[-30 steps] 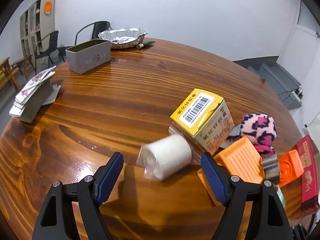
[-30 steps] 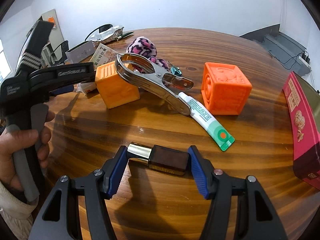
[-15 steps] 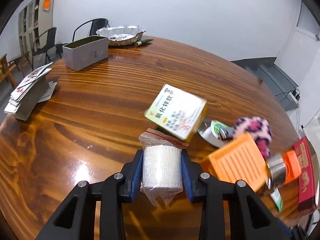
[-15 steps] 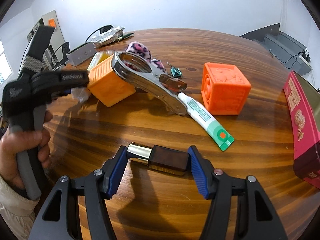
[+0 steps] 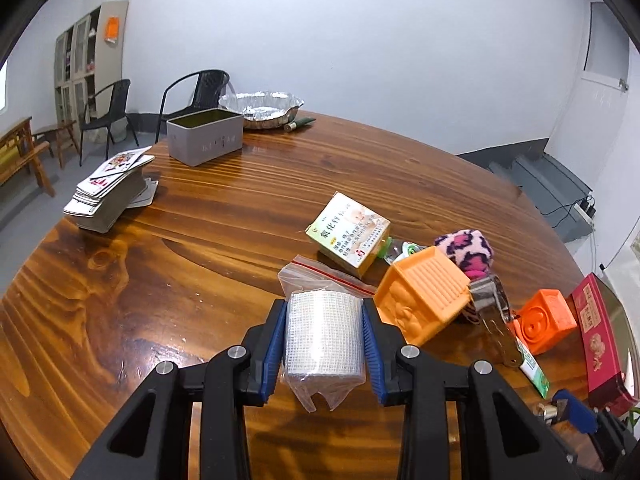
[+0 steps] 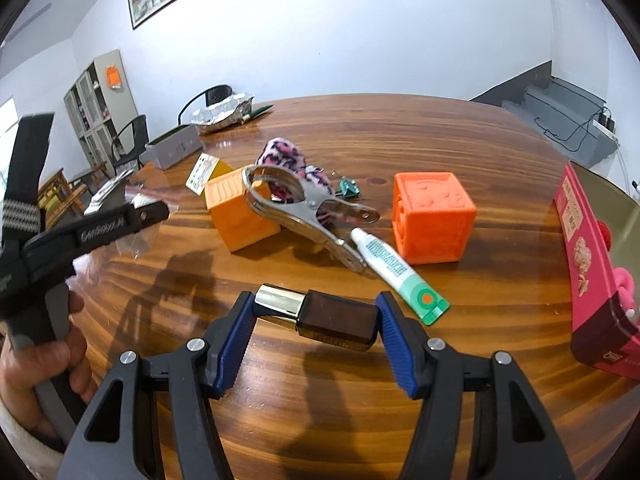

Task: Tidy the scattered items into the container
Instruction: 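Carry the lipstick and gauze roll into the tin box and release both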

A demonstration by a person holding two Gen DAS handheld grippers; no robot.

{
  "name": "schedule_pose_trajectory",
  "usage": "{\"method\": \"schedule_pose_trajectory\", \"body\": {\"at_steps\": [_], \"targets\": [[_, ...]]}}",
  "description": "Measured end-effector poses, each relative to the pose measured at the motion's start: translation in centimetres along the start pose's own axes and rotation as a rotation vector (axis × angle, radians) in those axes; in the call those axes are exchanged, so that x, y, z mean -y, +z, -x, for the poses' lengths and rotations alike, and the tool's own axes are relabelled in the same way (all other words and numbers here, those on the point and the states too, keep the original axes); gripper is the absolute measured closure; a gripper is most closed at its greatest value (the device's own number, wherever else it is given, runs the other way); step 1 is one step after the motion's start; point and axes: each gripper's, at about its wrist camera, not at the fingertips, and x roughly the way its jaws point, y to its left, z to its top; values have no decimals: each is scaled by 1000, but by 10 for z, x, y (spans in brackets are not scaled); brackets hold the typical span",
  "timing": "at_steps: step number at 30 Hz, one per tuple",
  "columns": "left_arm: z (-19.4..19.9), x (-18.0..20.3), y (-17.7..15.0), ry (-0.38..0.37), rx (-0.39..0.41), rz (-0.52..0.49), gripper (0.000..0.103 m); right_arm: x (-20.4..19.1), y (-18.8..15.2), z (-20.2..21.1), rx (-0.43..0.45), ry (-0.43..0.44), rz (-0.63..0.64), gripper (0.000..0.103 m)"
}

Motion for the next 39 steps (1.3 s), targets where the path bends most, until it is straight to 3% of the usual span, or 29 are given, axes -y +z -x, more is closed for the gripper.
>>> {"method": "schedule_pose_trajectory", "body": {"at_steps": [9, 16, 30, 39], "targets": [[25, 12, -6, -31, 36, -9, 66, 25, 2, 26, 94, -44, -57, 38], [52, 48, -4, -96, 79, -58, 66, 68, 2, 58, 177, -135, -121, 38], [71, 182, -16, -313, 52, -262, 66, 194, -12, 145, 313, -361, -340, 38], [77, 269, -32, -465, 21, -381, 66, 235, -18, 171, 342, -429, -401, 38]]}}
